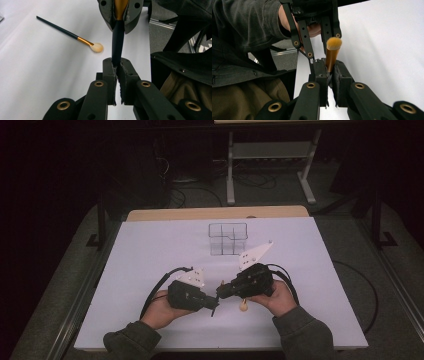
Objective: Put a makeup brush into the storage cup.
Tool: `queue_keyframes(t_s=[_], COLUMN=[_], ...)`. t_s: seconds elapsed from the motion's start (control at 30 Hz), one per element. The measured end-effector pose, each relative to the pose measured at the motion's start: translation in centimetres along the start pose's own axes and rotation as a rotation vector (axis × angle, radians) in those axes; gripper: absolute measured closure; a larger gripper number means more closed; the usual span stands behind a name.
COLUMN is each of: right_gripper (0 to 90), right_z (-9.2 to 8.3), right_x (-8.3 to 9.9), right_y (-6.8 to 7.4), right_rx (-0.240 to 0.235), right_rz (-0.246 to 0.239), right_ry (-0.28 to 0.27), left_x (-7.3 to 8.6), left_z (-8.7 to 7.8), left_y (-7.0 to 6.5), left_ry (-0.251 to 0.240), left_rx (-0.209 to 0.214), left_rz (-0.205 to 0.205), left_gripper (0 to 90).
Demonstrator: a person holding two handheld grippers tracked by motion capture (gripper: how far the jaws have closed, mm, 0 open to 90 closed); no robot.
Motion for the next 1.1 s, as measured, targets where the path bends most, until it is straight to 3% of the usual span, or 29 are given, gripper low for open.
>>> queue_keyframes(t_s=[0.53, 0.73, 0.9, 1.1], right_gripper=[80.6, 80.8, 82.6, 82.7], right_z=[0.44, 0.70, 0.88, 1.00], right_x=[-0.54, -0.79, -0.75, -0.38], right_y=[-0.02, -0.02, -0.07, -0.42], right_rx=[0.018, 0.023, 0.032, 0.027], right_rz=[0.012, -0.008, -0.017, -0.009], right_ry=[-0.042, -0.049, -0.031, 0.014], left_x=[-0.32, -0.30, -0.22, -0.13], left_z=[0.02, 0.02, 0.15, -0.39], left_y=[0.12, 0.08, -0.06, 0.17], left_ry=[-0.020, -0.024, -0.030, -0.040], left_rx=[-0.010, -0.008, 0.008, -0.014], left_rz=[-0.008, -0.014, -0.013, -0.003], left_gripper=[84.2, 84.1, 83.0, 77.8])
Point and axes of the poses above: each handheld gripper's, and its own axes: z roughly forward along the jaws, x roughly out of its underside, y roughly to its left, the point moved 10 cm from there along z, roughly forward along the jaws, and after that the axes turned 8 degrees about -z, right-handed, at the moved point
